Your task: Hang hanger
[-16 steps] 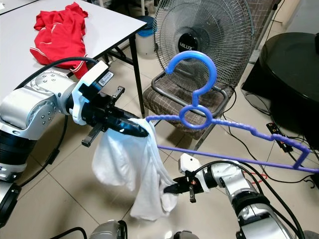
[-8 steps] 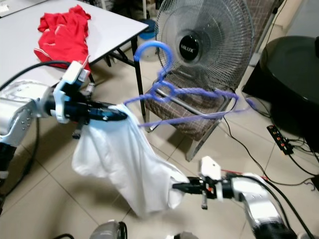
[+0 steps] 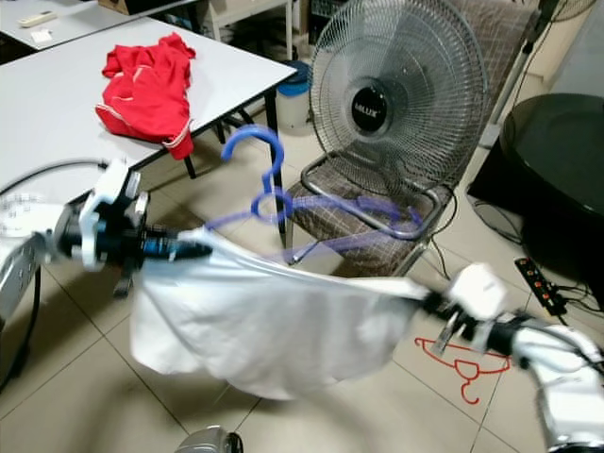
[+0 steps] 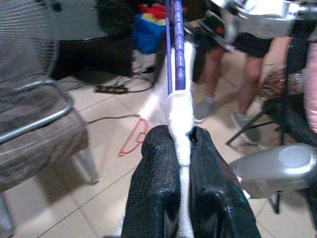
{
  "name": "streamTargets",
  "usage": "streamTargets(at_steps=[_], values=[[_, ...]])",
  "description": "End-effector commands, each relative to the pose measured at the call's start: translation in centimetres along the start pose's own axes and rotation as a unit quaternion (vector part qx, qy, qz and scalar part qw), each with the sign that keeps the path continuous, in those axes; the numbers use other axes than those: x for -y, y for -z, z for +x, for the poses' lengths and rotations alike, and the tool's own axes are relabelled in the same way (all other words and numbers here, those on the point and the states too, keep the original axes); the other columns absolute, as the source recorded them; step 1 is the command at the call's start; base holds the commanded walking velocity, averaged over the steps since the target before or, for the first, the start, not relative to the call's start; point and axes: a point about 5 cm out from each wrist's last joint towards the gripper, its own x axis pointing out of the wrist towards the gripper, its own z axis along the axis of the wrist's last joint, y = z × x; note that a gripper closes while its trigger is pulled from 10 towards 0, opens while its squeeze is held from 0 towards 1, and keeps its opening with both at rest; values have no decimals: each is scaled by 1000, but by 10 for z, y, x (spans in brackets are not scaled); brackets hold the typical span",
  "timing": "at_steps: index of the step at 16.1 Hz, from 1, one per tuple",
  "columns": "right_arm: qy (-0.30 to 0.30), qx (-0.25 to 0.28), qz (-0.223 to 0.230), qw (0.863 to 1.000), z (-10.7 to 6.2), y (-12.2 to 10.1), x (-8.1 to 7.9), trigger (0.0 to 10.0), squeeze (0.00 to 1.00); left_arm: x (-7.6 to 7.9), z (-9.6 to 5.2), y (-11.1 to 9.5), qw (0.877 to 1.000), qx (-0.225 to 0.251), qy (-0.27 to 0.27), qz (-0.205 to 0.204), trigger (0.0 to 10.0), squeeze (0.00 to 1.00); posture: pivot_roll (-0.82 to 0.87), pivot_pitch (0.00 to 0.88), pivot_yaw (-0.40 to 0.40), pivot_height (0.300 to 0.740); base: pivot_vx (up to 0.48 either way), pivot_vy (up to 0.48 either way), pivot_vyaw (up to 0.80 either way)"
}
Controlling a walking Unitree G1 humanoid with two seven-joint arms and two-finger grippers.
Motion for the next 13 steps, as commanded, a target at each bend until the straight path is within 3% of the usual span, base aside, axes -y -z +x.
streamTargets(at_steps=[1,3,7,13], values=[[44,-5,-14,999,-11,-5,15,0,0,2,-7,-5,1000,-10,0,17,0,0,9,0,30,740,0,0,0],[61,-19,-47,997,-17,-12,26,0,0,2,-8,0,1000,-17,-5,14,0,0,9,0,27,740,0,0,0],[54,-14,-62,997,-19,-21,29,0,0,4,-11,12,998,-59,-16,27,0,0,10,2,20,740,0,0,0],[79,-32,-86,993,-28,-26,43,0,0,10,-14,20,997,-75,0,25,0,0,8,1,25,740,0,0,0]])
